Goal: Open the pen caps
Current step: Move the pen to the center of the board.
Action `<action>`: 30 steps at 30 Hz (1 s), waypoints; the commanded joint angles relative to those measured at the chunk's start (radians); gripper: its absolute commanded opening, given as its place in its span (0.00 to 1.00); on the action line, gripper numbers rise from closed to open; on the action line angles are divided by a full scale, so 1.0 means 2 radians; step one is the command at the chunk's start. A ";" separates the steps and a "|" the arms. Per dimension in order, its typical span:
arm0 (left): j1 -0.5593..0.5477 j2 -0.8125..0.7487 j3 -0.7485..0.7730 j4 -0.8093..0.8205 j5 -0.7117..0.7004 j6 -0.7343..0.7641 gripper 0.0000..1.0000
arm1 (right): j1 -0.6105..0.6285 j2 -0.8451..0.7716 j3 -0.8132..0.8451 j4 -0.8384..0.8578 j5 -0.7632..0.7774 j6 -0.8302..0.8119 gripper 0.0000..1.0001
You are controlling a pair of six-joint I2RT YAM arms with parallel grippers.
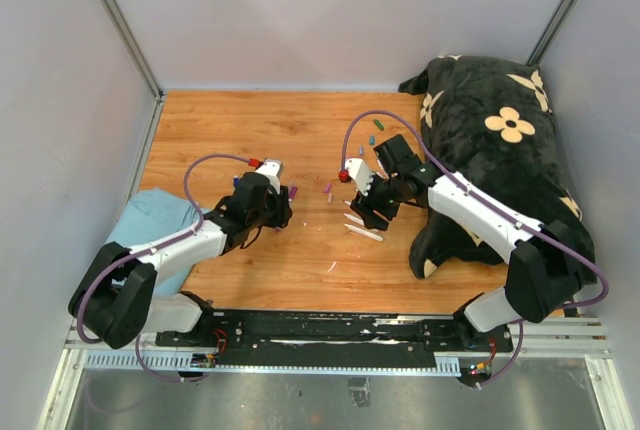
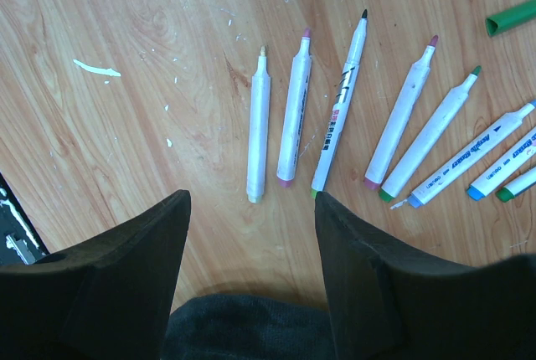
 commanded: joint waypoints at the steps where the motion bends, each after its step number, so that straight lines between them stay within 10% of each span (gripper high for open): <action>1: 0.002 -0.014 0.009 -0.007 0.018 -0.008 0.45 | -0.007 -0.010 -0.006 -0.010 -0.008 -0.006 0.62; 30: -0.019 0.012 0.035 -0.036 0.026 -0.003 0.41 | -0.008 -0.005 -0.006 -0.010 -0.007 -0.007 0.62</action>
